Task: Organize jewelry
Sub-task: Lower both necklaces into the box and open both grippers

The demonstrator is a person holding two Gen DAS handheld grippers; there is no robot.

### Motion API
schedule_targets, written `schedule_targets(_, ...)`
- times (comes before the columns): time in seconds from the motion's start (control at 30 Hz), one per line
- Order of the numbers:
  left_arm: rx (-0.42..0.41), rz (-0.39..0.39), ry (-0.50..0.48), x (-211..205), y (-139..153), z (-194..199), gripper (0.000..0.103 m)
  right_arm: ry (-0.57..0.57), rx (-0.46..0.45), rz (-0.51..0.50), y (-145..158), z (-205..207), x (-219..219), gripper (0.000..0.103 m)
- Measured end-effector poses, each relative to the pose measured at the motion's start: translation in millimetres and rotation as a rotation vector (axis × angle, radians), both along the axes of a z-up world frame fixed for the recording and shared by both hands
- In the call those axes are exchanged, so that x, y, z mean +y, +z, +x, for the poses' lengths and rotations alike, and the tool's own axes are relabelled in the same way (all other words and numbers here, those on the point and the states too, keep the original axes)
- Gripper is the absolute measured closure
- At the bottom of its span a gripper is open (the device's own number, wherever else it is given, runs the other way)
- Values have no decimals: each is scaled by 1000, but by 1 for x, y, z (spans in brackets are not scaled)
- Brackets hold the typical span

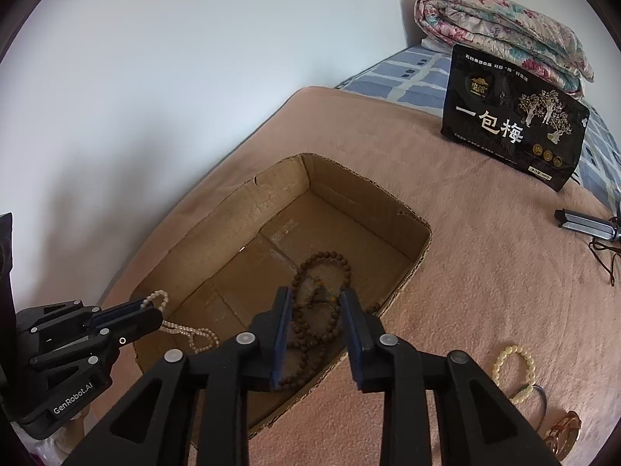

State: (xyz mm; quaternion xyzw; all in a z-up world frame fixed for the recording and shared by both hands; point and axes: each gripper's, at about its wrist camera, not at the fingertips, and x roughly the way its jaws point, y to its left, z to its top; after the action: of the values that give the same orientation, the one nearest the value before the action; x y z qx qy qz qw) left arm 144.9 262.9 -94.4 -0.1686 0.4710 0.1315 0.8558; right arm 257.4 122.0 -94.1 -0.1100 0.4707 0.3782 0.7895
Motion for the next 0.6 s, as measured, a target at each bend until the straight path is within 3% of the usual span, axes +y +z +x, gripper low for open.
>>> schedule_targets(0.17,-14,19,-3,-3,4,-1,63,-16,-20,-2,5,-2,-5,48)
schedule_targets(0.6,-39,58,-10,-14,14,-1,63,-77,-45,6,19,-3,-36,31)
